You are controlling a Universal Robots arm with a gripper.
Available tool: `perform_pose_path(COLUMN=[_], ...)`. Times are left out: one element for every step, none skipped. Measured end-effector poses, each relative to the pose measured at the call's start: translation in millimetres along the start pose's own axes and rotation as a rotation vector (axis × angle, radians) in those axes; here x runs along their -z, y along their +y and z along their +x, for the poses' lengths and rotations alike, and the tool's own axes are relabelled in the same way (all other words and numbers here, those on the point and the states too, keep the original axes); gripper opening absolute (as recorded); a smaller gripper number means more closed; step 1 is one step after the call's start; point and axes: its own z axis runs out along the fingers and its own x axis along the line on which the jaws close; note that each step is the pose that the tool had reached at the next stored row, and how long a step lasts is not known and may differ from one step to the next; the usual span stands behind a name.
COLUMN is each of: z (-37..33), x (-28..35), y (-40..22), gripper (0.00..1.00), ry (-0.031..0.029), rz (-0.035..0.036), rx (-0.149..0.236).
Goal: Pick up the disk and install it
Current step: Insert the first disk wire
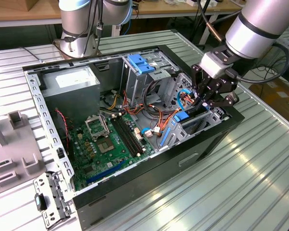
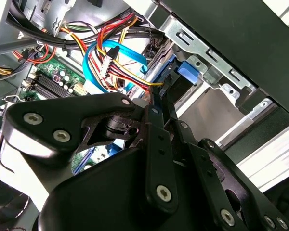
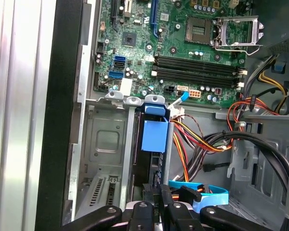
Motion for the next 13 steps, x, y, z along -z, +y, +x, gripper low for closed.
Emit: perform_pose_path(z=[0.0, 0.0, 0.1, 0.1, 0.1, 0.1, 0.1, 0.1, 0.1, 0.1, 0.1, 0.1, 0.1], x=[-0.2, -0.4, -0.6, -0.7, -0.7, -0.6, -0.7, -0.7, -0.7, -0.6, -0.4, 0.0, 0.1], y=[-0.1, -0.1, -0.2, -0.2, -0.2, -0.2, -0.3, -0.3, -0.3, -0.3, -0.3, -0.4, -0.8], gripper=[0.18, 0.18, 0.18, 0.18, 0.18, 0.18, 0.18, 0.18, 0.18, 0.18, 0.18, 0.18, 0.18], ry=[0.0001, 0.0001, -0.0002, -0.0001, -0.0001, 0.0, -0.0001, -0.0002, -0.0002, -0.0003, -0.0004, -0.0005, -0.0004], rz=[0.0, 0.0, 0.0003, 0.0007, 0.0013, 0.0017, 0.0021, 0.0023, 0.0024, 0.0024, 0.0024, 0.0024, 0.0024], rx=[0.0, 0.0, -0.003, -0.007, -0.014, -0.018, -0.022, -0.024, -0.024, -0.024, -0.025, -0.025, -0.025])
